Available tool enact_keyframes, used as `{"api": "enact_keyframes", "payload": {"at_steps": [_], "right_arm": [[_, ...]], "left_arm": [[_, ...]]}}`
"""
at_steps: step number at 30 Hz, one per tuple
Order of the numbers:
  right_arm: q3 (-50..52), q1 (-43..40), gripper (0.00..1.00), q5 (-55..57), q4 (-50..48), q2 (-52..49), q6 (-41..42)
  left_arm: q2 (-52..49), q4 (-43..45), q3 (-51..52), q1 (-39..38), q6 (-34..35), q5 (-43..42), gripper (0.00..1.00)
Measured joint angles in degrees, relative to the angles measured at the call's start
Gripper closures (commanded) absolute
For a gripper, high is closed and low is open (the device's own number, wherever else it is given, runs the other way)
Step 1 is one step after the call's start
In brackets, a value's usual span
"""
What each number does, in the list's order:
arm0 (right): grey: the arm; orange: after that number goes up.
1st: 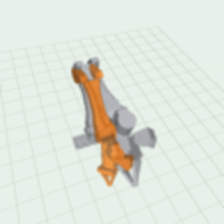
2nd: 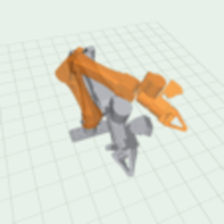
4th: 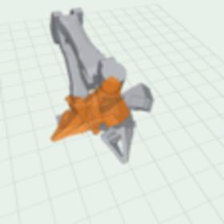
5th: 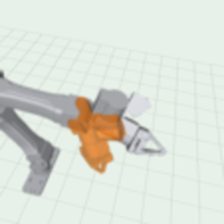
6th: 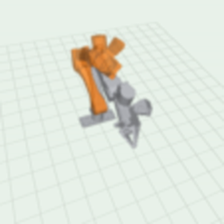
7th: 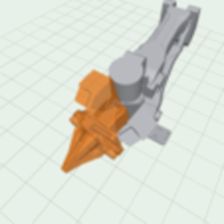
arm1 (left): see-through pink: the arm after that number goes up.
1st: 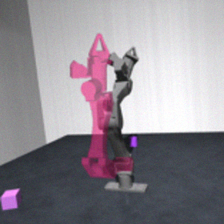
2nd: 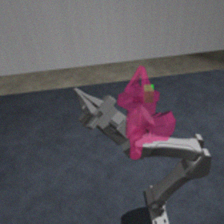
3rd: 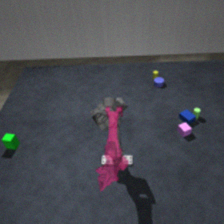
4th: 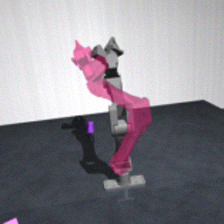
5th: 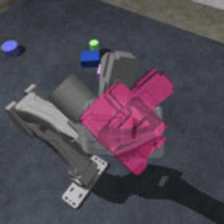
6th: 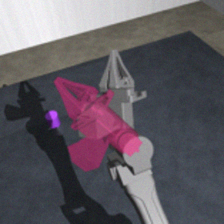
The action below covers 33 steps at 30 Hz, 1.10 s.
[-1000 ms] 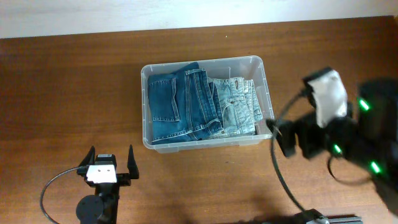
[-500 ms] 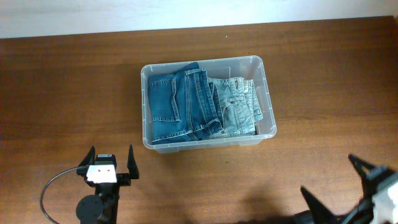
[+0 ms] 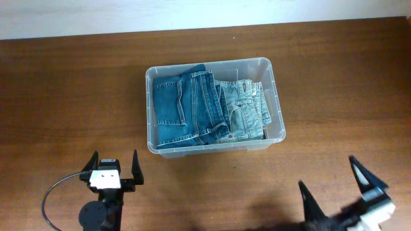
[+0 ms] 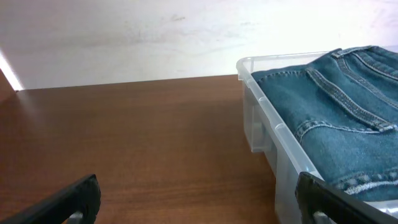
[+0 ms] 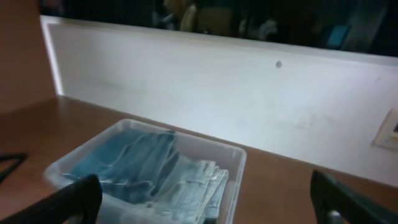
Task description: Pack container
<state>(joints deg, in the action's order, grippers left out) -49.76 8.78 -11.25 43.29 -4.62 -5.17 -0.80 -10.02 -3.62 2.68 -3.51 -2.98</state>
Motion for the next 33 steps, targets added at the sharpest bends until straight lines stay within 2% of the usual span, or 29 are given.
{"api": "enact_keyframes", "payload": {"at_steps": [6,19,23,33], "right_arm": [[14.84,-1.73,0.02,0.02,-18.53,3.15,0.68],[36.13,-1.73,0.01,1.22,-44.98,3.78,0.98],[41.9,-1.73,0.02,3.89,-50.01,3.78,3.56],[47.56,-4.7,0.01,7.37,-51.47,3.78,7.61]], "left_arm": [[0.0,0.0,0.0,0.0,0.0,-0.02,0.0],[0.0,0.0,0.0,0.0,0.0,0.0,0.0],[0.0,0.0,0.0,0.0,0.0,0.0,0.0],[0.0,0.0,0.0,0.0,0.0,0.0,0.0]]}}
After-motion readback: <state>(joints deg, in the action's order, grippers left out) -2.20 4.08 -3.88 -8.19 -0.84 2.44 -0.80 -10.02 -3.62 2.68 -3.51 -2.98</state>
